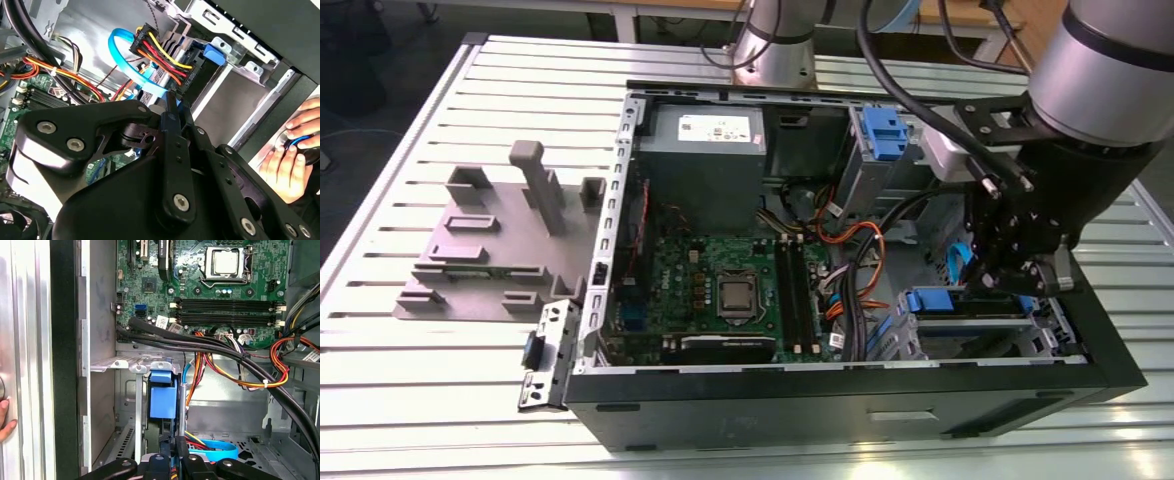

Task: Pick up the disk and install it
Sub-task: 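Insert the second disk wire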

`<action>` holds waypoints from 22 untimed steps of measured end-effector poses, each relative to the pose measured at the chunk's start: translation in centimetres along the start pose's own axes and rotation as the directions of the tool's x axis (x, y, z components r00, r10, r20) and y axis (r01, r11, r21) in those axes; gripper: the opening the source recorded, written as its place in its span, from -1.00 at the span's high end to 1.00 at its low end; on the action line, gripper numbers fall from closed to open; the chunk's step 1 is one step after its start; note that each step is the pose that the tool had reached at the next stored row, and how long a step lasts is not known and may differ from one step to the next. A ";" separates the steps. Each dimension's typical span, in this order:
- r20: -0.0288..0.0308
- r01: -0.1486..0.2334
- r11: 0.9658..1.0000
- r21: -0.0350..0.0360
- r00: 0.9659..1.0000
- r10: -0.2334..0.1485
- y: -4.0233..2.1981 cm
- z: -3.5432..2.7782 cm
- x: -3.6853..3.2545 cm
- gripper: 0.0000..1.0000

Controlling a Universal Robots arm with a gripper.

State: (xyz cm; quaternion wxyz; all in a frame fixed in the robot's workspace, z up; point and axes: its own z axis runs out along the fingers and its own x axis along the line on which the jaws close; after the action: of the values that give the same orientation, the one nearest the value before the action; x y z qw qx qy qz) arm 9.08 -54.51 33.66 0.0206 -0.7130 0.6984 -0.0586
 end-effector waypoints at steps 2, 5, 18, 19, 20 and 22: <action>0.000 0.000 1.000 0.002 1.000 0.000 0.01 0.02 0.08 0.68; 0.003 -0.001 1.000 0.003 1.000 0.001 0.04 0.10 0.28 0.68; 0.027 -0.003 1.000 0.003 1.000 0.003 0.06 0.30 0.66 0.68; 0.028 -0.003 1.000 0.003 1.000 0.003 0.06 0.25 0.66 0.68; 0.029 -0.004 1.000 0.003 1.000 0.003 0.06 0.21 0.67 0.68; 0.030 -0.004 1.000 0.003 1.000 0.004 0.05 0.17 0.66 0.68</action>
State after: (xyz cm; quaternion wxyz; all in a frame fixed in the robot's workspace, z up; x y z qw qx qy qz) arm 9.06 -55.18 33.52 0.0324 -0.7125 0.6992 -0.0489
